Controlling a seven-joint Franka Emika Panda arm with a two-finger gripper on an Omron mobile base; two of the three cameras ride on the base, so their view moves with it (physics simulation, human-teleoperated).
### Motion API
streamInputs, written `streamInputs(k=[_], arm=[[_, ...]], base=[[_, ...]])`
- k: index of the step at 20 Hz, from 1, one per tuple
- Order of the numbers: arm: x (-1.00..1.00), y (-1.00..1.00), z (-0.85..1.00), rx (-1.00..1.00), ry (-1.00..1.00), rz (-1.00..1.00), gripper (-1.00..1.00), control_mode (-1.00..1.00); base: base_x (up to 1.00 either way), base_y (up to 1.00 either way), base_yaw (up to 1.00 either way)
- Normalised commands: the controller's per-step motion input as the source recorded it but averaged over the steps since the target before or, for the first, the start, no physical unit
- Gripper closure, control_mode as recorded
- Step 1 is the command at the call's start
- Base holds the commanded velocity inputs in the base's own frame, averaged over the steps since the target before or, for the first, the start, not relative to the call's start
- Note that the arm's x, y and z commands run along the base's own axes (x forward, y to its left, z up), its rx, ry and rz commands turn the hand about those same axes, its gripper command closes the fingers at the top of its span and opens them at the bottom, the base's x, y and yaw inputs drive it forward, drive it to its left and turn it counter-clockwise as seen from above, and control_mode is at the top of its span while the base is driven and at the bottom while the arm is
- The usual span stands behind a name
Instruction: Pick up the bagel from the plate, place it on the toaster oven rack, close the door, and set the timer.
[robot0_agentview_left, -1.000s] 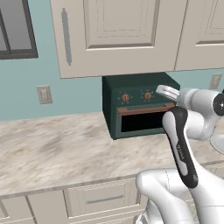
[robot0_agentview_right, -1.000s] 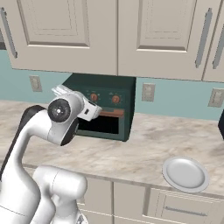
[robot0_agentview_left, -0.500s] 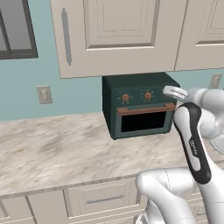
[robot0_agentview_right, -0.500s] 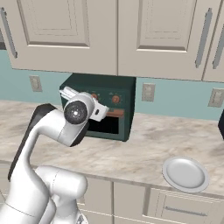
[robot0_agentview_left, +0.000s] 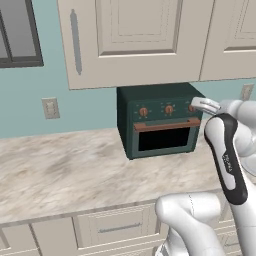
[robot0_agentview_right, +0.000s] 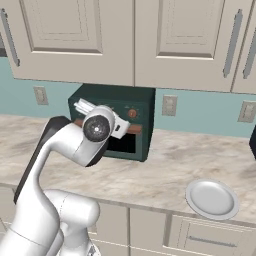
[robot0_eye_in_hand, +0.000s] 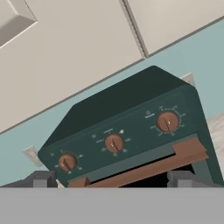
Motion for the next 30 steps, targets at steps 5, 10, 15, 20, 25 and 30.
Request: streamInputs(k=[5, 10, 15, 20, 25, 30], arm=[[0.01, 0.0, 0.0, 0.0, 0.0, 0.0, -1.0, -1.0], [0.0, 0.0, 0.0, 0.0, 0.0, 0.0, -1.0, -1.0], [0.0, -0.04, 0.0, 0.0, 0.0, 0.0, -1.0, -1.0], [0.0, -0.26, 0.0, 0.03, 0.0, 0.0, -1.0, -1.0], [0.0, -0.45, 0.0, 0.03, 0.07, 0.0, -1.0, -1.0], [0.0, -0.29, -0.04, 0.02, 0.21, 0.0, -1.0, -1.0]], base=[[0.0, 0.0, 0.0], [0.0, 0.0, 0.0], [0.0, 0.0, 0.0], [0.0, 0.0, 0.0], [0.0, 0.0, 0.0], [0.0, 0.0, 0.0]])
